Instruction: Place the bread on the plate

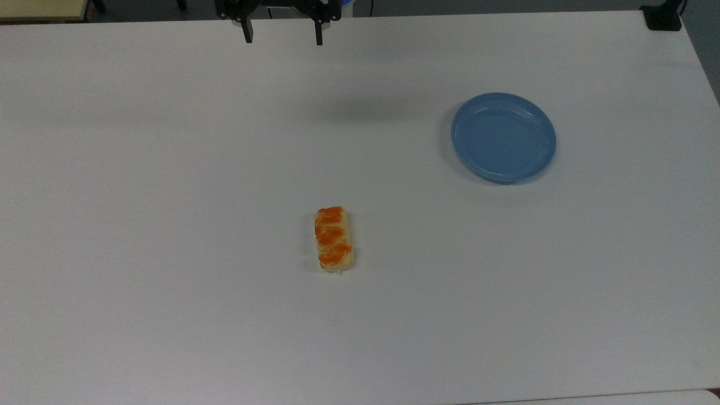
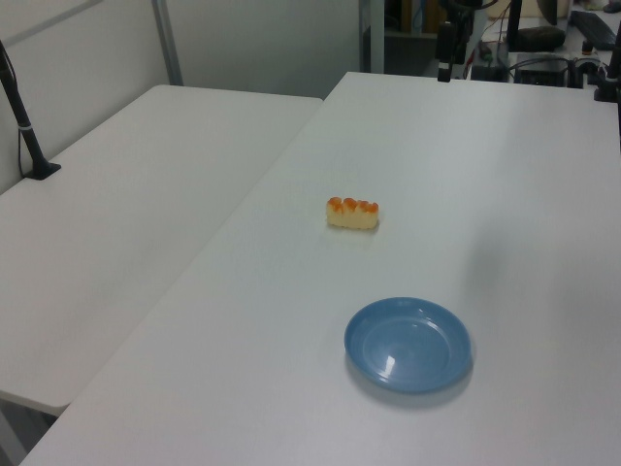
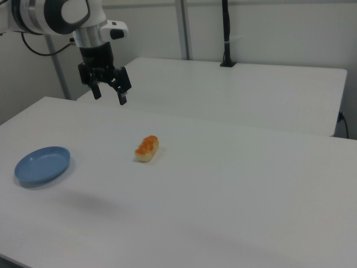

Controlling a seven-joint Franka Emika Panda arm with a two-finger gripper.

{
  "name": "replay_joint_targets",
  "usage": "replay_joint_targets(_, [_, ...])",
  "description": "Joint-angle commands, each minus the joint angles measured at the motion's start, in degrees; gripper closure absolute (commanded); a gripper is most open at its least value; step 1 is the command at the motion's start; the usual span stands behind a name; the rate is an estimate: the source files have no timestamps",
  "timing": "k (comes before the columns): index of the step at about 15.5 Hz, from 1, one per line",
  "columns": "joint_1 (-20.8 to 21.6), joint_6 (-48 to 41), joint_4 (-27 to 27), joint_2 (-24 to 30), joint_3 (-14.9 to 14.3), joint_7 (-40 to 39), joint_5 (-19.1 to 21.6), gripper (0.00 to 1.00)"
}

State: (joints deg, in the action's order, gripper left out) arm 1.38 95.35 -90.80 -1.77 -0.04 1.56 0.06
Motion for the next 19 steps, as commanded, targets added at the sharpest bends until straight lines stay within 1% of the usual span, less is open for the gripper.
replay_joint_targets(1, [1.35, -1.12, -0.96, 0.80, -0.49, -0.24, -0.76, 0.00])
replay_joint_targets(4, [1.44, -1.75, -0.96, 1.07, -0.40, -0.24, -1.02, 0.00])
replay_joint_targets(7, [2.40, -2.01, -0.96, 1.07, -0.49, -0.24, -2.69, 0.00])
replay_joint_targets(12, [2.23, -2.01, -0.87, 0.98, -0.49, -0.15, -2.52, 0.00])
replay_joint_targets(14, [2.05, -1.57, -0.78, 0.63, -0.75, -0.76, -1.82, 0.00])
replay_joint_targets(17, [2.40, -1.13, -0.34, -0.68, -0.67, -0.77, -1.90, 0.00])
replay_joint_targets(19, [2.32, 0.79, 1.67, -3.75, -0.58, -0.76, -1.81, 0.00])
